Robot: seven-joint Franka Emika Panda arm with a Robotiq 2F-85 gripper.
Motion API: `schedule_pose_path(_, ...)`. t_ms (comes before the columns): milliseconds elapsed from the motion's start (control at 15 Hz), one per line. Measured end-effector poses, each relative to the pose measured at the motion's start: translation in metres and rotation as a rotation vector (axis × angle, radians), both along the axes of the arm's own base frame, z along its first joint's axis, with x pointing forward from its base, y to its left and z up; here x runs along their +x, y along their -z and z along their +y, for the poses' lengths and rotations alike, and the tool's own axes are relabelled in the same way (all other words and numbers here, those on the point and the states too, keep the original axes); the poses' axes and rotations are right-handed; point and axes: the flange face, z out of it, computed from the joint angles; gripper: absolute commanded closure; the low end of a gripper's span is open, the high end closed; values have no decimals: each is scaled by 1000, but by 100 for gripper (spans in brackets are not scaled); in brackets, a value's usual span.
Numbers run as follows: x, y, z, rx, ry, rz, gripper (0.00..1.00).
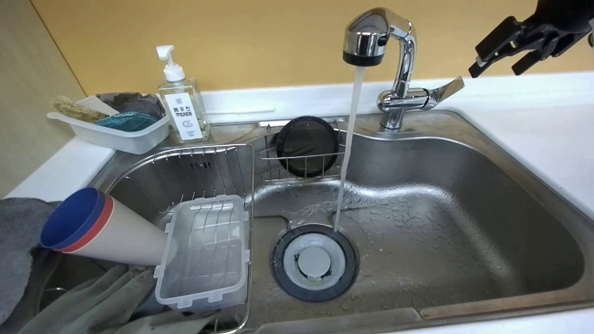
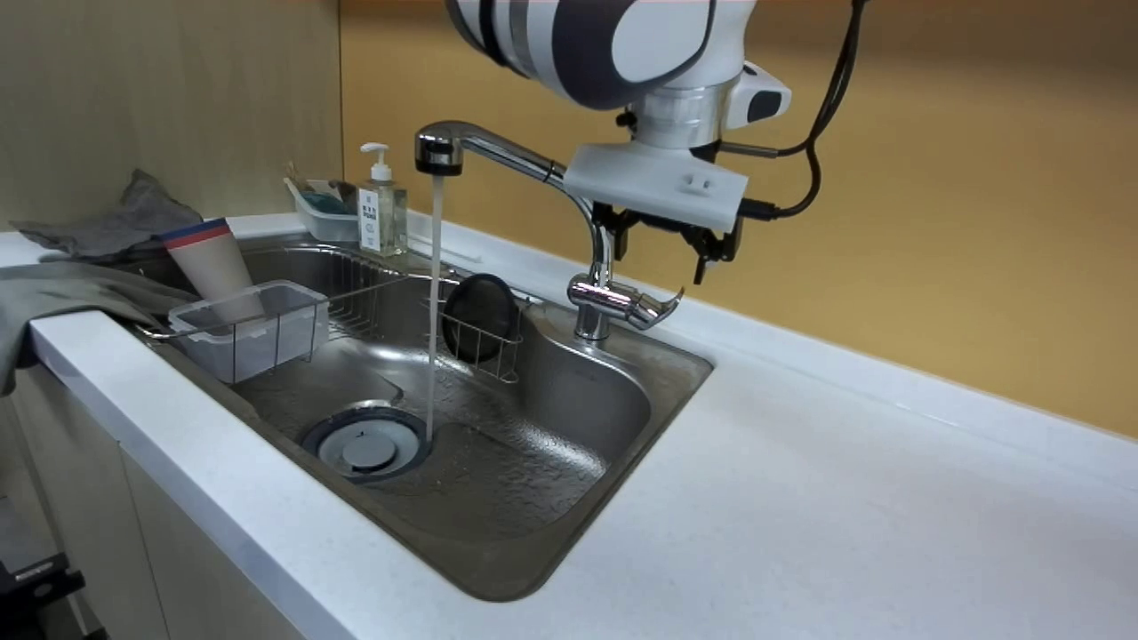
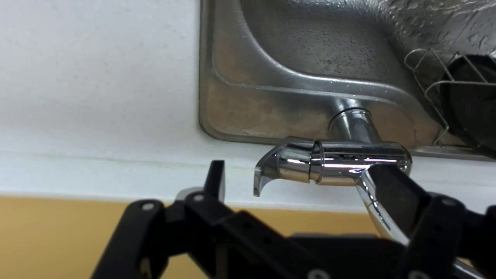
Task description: Push the faucet handle to the left.
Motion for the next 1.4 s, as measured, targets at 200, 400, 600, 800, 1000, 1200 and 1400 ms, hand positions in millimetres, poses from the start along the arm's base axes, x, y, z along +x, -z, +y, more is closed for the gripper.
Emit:
schedule_pose_path(200, 13, 5, 6, 97, 98, -2, 0)
schedule_pose_path(400, 27, 7, 15, 172, 157, -23, 0)
schedule_pose_path(600, 41, 9, 20, 208, 194, -49, 0)
schedule_pose_path(800, 54, 20, 17, 220, 224, -49, 0)
schedule_pose_path(1000, 65, 38, 12, 223, 247, -35, 0)
schedule_pose_path(1200, 74, 48, 9, 234, 266, -31, 0)
schedule_pose_path(1400, 82, 51, 6, 246, 281, -37, 0)
